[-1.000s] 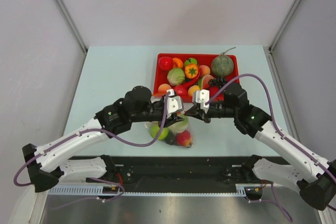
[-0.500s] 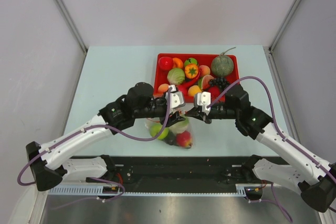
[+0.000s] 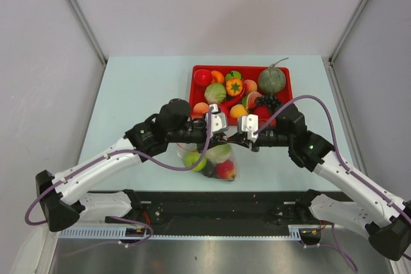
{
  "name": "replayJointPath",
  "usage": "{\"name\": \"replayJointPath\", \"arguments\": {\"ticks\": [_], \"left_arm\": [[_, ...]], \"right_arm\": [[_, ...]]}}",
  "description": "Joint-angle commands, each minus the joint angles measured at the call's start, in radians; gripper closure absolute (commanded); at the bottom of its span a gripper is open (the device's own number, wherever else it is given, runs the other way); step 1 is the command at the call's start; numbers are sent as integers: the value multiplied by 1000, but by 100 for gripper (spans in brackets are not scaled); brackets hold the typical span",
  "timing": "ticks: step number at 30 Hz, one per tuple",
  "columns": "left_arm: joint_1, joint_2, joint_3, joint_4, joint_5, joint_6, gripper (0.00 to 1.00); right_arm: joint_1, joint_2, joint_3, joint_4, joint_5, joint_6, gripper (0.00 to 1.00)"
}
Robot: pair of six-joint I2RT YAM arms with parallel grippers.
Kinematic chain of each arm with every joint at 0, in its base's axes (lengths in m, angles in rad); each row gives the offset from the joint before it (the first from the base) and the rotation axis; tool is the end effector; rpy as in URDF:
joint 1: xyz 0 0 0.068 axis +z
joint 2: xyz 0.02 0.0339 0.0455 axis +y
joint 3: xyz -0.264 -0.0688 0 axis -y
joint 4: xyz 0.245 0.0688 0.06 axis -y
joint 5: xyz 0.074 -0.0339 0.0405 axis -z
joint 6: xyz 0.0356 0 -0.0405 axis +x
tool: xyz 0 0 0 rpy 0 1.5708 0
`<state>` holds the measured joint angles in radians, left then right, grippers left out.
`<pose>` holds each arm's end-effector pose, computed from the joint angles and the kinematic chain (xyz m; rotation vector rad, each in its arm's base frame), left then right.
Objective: Place the food in the zip-top bag and seal the zipper
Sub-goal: Zip the zipper food storage bag at the center of the board.
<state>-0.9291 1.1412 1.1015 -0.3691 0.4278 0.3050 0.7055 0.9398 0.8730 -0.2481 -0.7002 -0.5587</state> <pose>0.1407 -0.2130 0.3614 1.3999 1.4766 -0.8225 0.1442 0.1530 0.3388 -1.4603 1.1798 0.7574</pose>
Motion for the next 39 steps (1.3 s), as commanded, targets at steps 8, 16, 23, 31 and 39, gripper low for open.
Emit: {"name": "replayJointPath", "arguments": {"ticks": [8,16,23,31,39], "left_arm": [[70,17,44,-40,34,49,91],[82,-31,11,-111,-6,164,92],[96,-89,-23,-163,-66,243,89],[122,-132,-40,-198,-98,267,89],[105,-61,38,-206,-57,221,100]], "right_arm": [[-1,-58,6,53,1,-33,100],[-69,-70,4,41,-12,-12,100],[-139,-88,1,-6,-44,-46,100],[-227,-124,-12,-65,-76,-96,100],[-193,-133,-11,-46,-99,-112,36]]}}
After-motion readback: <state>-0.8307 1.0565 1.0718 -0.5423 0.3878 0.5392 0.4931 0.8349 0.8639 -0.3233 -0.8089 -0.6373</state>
